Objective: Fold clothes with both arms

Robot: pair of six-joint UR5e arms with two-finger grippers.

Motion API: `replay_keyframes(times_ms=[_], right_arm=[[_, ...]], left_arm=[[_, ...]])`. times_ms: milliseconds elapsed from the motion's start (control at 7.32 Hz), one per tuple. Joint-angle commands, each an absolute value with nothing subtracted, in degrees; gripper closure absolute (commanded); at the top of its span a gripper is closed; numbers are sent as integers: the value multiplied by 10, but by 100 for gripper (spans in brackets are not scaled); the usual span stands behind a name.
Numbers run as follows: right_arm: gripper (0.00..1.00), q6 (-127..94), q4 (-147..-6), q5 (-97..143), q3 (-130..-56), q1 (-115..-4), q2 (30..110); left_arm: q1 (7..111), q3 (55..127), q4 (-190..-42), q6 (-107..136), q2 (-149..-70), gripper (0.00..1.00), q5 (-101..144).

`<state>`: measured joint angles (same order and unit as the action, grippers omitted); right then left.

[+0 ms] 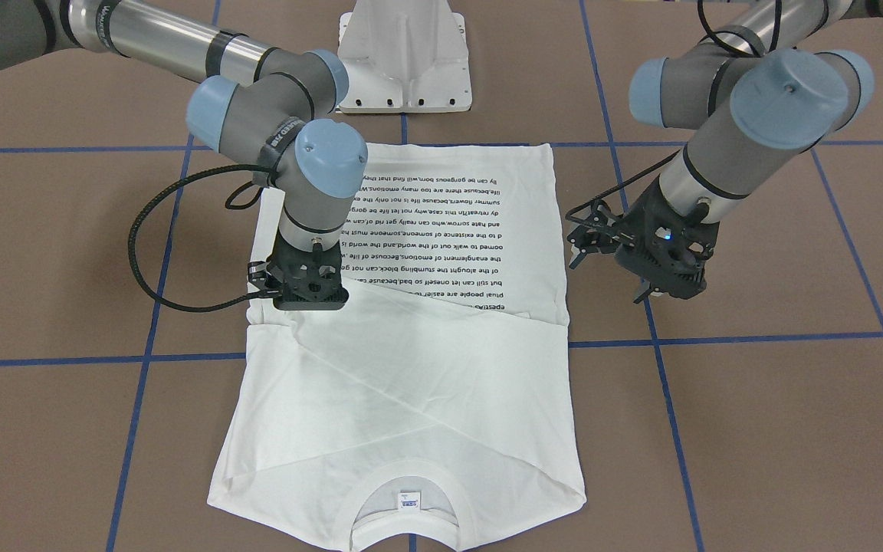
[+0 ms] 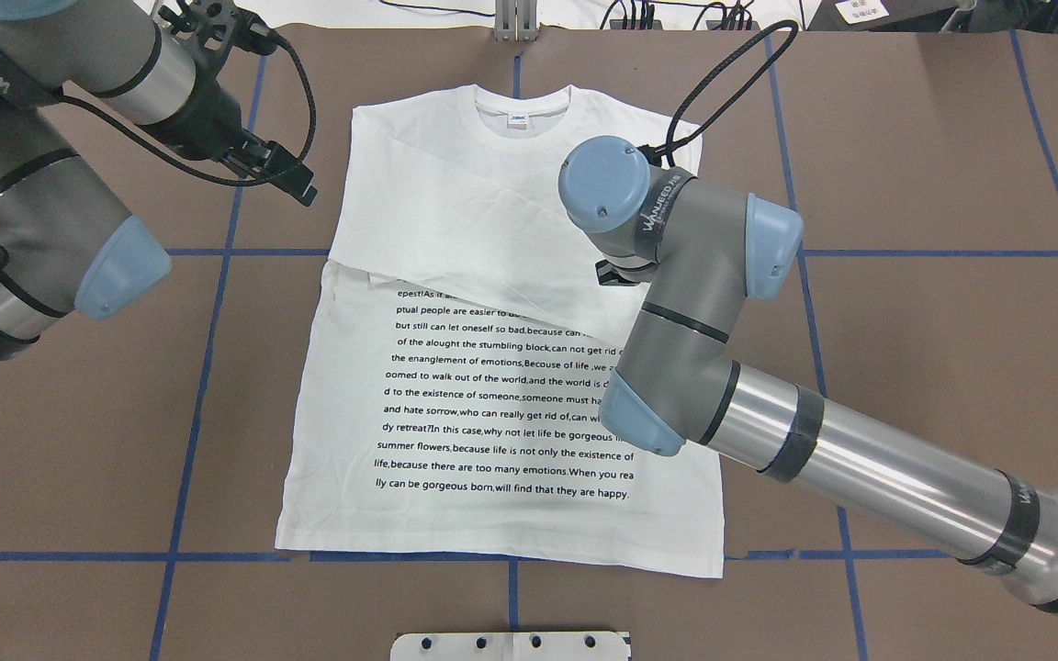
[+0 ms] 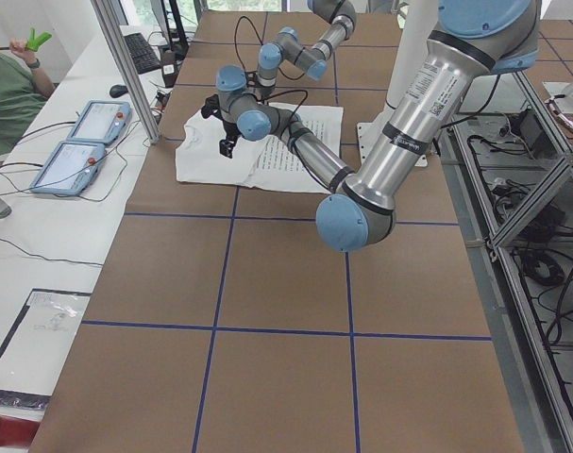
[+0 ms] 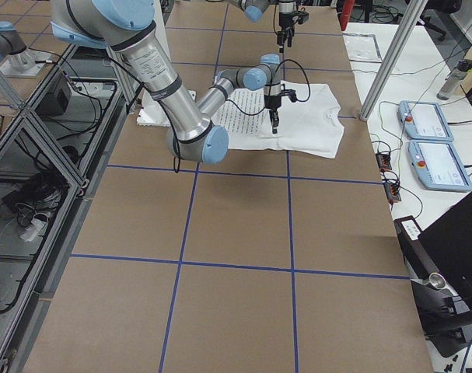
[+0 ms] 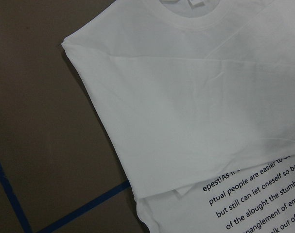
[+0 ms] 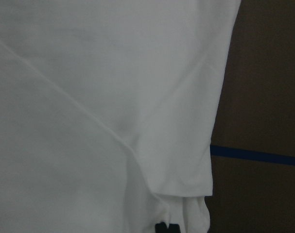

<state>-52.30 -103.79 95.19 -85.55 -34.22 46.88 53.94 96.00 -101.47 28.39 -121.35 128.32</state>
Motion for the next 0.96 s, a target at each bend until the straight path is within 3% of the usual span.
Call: replay_keyframes(times_ms=[0,410,546,819], right_arm=[[0,-518,-1035,943,-867,-342,484],[0,-489,-975,991,-880,-364,489],[0,-506,-958,1015,-914,-364,516],[0,-554,-949,1057,-1054,-363,608]], left_arm=[[539,960,-1015,283,-1210,0,1283],[538,964,-1015,315,-1210,0,1280],[532,968,-1022,369,-1211,0,1278],[498,1027,-1075,443,-1151,0,1257]])
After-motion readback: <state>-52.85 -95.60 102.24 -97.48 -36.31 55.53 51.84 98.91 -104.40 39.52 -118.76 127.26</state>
